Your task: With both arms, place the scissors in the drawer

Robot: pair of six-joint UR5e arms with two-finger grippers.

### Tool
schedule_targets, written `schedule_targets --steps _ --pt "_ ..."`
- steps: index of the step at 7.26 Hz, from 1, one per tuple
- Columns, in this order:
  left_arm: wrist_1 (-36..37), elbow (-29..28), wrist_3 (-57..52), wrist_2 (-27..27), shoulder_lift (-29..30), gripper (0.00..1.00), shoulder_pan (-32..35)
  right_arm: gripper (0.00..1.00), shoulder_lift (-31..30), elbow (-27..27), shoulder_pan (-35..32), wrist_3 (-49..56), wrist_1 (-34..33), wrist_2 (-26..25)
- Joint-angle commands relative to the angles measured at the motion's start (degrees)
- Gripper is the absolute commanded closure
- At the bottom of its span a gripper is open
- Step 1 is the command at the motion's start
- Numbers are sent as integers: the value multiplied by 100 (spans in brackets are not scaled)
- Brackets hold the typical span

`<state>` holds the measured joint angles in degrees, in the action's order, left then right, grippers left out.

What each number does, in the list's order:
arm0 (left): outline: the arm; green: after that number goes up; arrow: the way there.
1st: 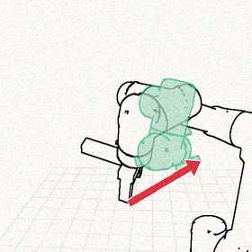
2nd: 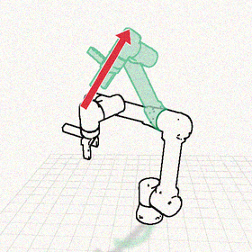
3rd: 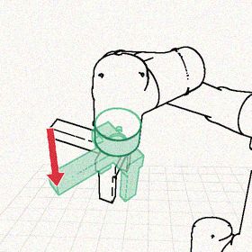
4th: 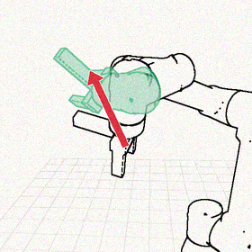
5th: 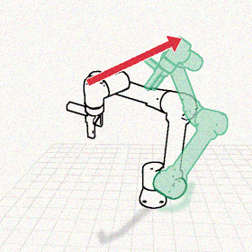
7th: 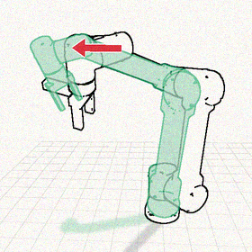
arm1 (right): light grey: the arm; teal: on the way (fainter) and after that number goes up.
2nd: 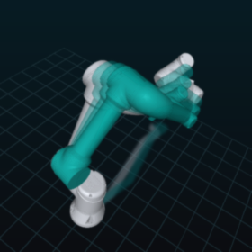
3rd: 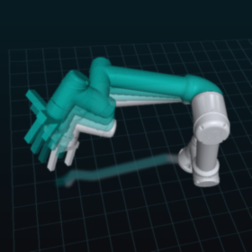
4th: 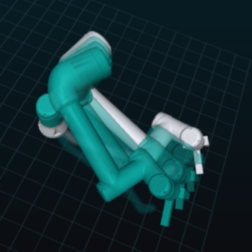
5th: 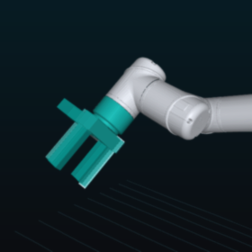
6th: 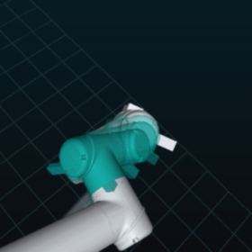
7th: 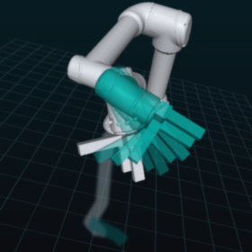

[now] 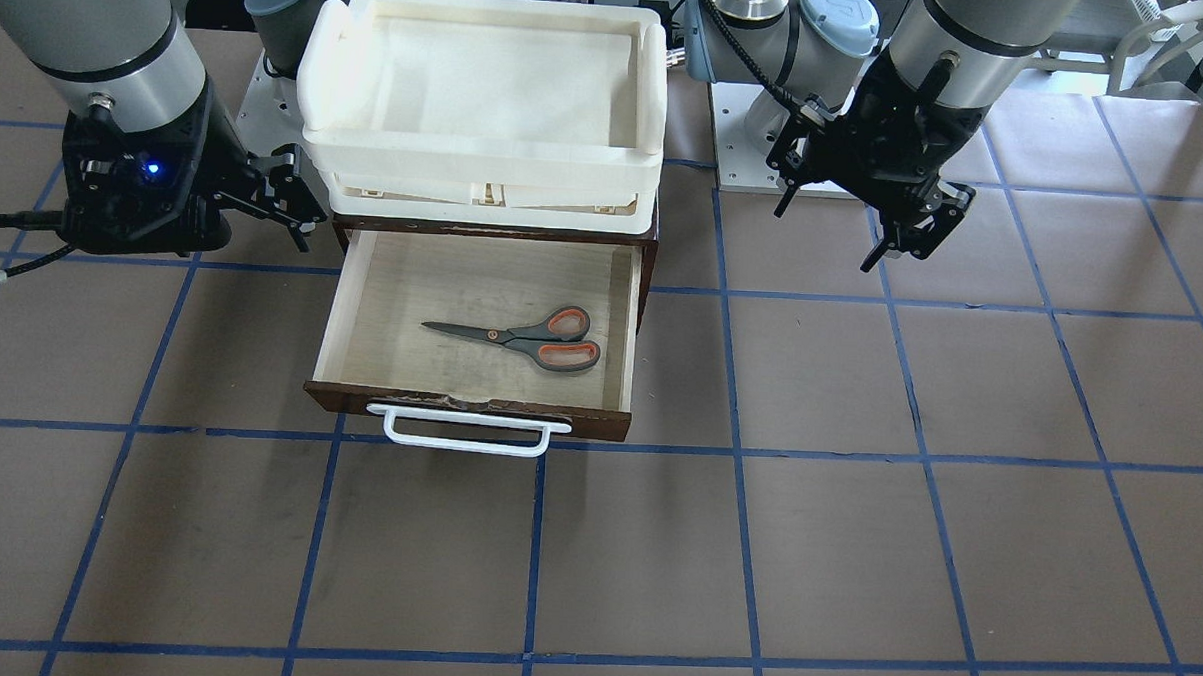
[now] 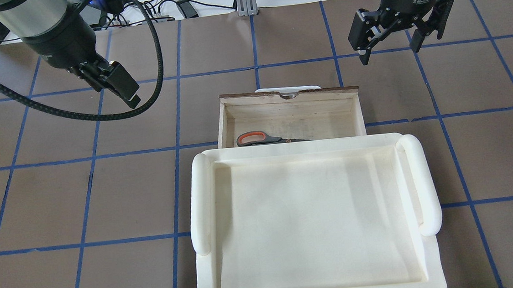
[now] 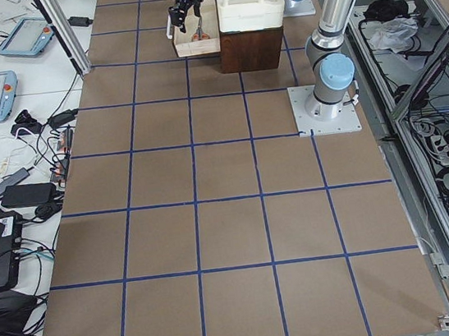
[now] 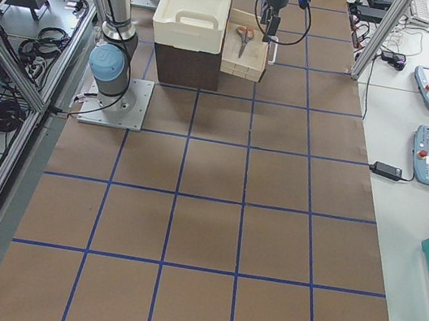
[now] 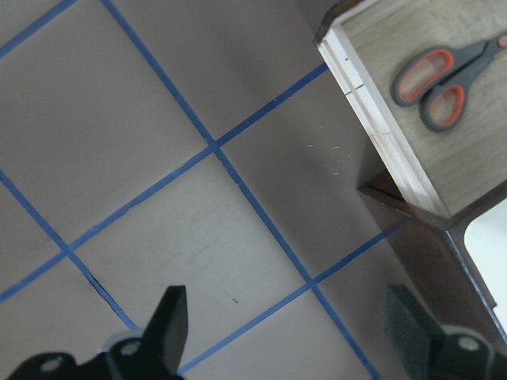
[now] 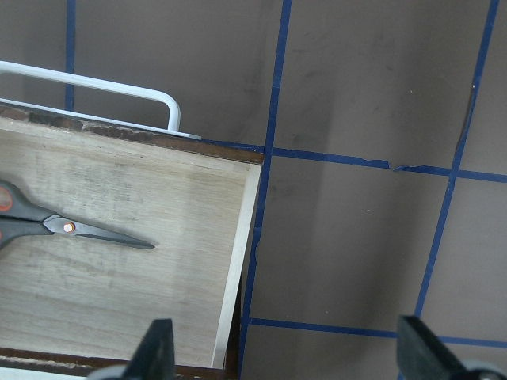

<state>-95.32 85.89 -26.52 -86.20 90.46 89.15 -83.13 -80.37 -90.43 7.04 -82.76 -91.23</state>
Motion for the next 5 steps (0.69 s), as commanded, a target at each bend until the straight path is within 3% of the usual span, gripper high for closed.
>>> schedule_targets --steps 1,3,5 --pt "-21 164 2240 -37 -186 11 -3 0 -1 -5 -1 -10 5 0" --pt "-4 487 2626 -20 -318 14 6 0 -1 -5 -9 -10 22 0" --pt "617 577 2687 -11 -319 11 -12 0 -1 -5 -9 -10 23 0"
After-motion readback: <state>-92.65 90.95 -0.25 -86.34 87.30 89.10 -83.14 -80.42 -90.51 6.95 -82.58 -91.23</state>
